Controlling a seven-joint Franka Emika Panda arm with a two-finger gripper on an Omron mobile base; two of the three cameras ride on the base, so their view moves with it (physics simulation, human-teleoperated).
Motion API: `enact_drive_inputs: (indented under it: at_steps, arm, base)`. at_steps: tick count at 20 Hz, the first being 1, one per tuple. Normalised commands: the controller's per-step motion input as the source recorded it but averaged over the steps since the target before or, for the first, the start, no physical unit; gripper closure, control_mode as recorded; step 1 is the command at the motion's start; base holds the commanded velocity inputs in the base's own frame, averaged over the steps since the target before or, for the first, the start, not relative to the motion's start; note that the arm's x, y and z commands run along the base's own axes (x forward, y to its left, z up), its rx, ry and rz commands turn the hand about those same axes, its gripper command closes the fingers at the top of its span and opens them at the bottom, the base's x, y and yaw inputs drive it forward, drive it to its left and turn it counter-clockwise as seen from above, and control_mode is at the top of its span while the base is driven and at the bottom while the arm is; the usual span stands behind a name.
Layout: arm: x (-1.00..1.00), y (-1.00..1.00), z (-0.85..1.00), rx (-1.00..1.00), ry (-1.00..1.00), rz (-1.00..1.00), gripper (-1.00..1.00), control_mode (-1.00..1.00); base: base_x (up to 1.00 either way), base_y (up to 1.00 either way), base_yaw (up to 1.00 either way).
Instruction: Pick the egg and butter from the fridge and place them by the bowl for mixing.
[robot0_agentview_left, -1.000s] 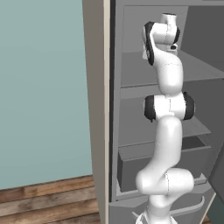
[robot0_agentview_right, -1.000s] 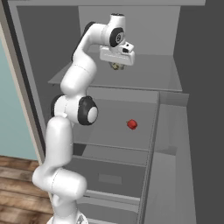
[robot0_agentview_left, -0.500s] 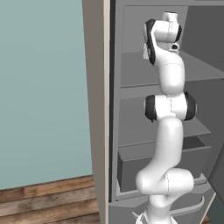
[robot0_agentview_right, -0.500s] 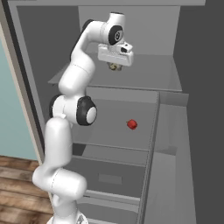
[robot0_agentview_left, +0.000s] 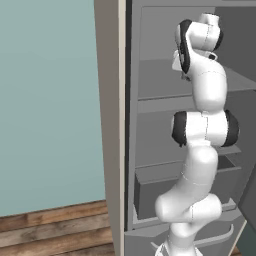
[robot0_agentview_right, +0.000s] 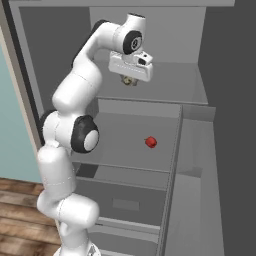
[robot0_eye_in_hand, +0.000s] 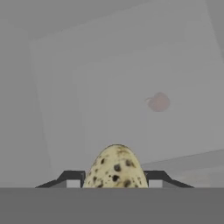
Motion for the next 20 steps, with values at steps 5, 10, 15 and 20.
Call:
enact_drive_inputs:
  at_steps: [5,10,15,20]
  arm:
    - [-0.92,0.24,-0.28,0.00,-0.21,0.00,1.00,-1.00]
    - [-0.76,0.18,-0.01,0.00,-0.03,0.00,1.00,-1.00]
    - [-0.78,0.01,0.08,0.00,0.07,0.00,1.00,-1.00]
    - [-0.92,0.12,-0.02,-0.02,0.00,-0.03,1.00,-1.00]
  base:
    - [0.00,0.00,0.00]
    - [0.00,0.00,0.00]
    - [0.00,0.00,0.00]
    - [0.00,0.00,0.00]
